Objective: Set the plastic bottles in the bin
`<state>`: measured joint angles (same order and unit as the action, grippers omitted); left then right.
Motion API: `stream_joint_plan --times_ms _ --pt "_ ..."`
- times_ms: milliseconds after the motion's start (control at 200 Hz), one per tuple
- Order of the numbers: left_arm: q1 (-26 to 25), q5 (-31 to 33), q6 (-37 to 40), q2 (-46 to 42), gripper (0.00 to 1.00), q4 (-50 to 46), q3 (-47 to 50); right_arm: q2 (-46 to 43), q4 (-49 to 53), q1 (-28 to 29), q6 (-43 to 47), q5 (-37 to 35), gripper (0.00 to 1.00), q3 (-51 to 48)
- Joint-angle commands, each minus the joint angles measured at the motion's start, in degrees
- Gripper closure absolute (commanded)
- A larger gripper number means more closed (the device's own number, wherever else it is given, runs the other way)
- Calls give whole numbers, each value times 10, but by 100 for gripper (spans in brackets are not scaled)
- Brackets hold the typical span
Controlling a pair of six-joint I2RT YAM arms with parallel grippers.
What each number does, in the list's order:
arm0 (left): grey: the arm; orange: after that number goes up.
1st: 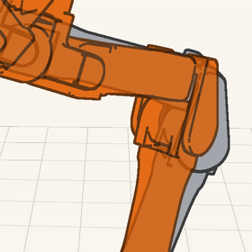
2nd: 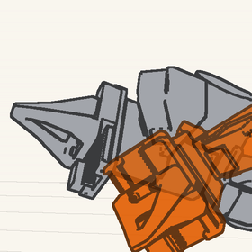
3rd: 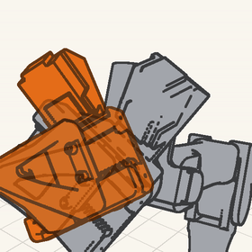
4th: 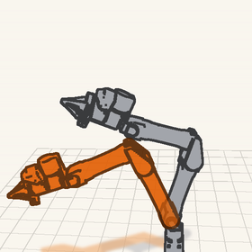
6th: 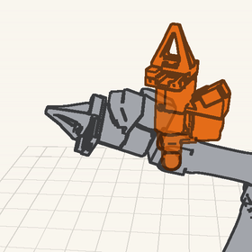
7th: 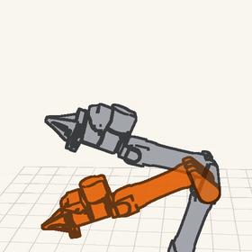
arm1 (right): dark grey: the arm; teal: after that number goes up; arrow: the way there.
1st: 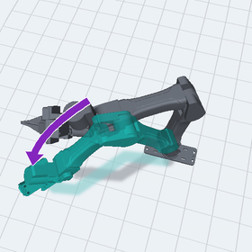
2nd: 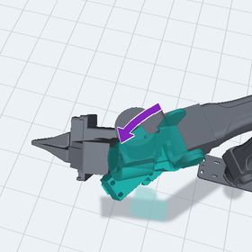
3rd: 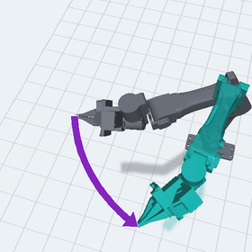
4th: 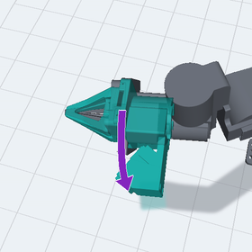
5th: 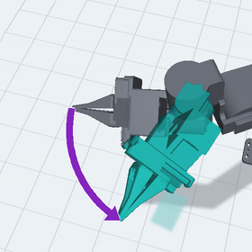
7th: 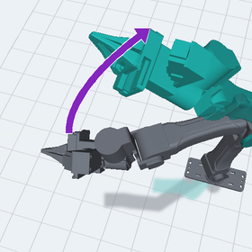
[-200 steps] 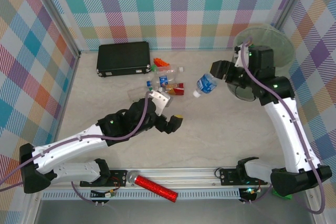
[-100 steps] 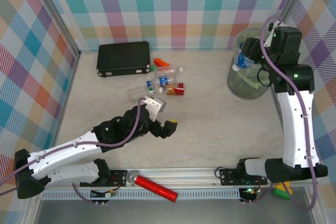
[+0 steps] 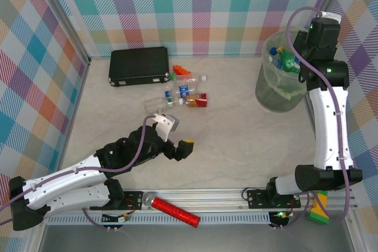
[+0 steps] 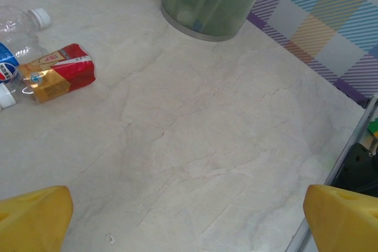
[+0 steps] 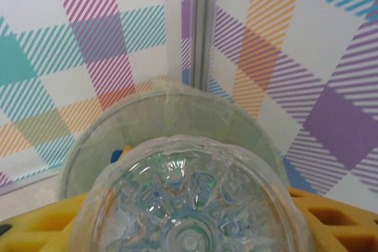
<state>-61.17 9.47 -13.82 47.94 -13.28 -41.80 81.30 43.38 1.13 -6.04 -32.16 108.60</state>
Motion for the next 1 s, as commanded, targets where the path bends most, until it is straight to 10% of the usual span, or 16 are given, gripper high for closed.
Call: stream_joint_plan --times_ms 0,360,555,995 --pt "-4 -7 -10 -20 0 14 10 22 -39 -8 29 -27 42 12" --pt "-4 5 -17 -56 0 -1 21 30 -46 -21 13 -15 38 -82" --pt "-5 2 -17 -51 0 -5 15 19 -35 -37 -4 13 7 -101" --pt "-4 31 -35 -34 0 -11 12 -3 -20 -37 -20 49 5 -86"
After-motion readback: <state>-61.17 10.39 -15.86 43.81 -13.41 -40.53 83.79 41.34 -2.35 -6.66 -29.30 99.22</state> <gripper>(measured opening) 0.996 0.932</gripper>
